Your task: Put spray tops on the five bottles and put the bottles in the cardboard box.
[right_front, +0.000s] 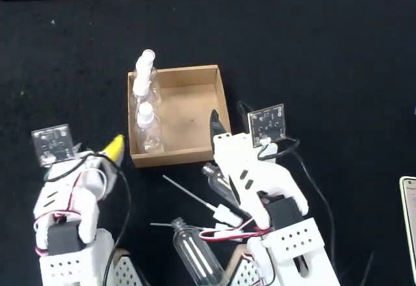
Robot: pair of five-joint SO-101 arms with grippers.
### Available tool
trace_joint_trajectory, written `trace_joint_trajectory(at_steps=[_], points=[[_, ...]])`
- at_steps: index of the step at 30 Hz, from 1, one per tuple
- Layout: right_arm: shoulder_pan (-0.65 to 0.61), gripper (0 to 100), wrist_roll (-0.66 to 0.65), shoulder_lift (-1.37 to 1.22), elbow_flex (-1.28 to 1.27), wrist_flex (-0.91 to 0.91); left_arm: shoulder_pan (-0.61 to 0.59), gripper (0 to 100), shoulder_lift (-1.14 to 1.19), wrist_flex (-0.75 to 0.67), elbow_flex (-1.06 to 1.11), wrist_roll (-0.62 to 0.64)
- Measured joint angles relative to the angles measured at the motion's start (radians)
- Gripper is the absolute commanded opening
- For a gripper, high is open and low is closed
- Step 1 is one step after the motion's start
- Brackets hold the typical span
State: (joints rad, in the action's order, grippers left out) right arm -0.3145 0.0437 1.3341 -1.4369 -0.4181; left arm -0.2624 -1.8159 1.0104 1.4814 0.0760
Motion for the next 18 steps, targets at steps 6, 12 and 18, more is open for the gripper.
trace_joint_trajectory(at_steps=[6, 12, 18], points=[[0.008, 18.4, -0.080, 0.000, 0.063, -0.078, -0.084, 28, -0.002, -0.014, 0.015, -0.002], [0.015, 18.4, -0.241, -0.005, 0.368, -0.459, -0.147, 28, 0.000, -0.175, 0.153, -0.002], [0.014, 18.8, -0.430, -0.238, 0.687, -0.924, -0.149, 28, 0.002, -0.235, 0.186, -0.002]])
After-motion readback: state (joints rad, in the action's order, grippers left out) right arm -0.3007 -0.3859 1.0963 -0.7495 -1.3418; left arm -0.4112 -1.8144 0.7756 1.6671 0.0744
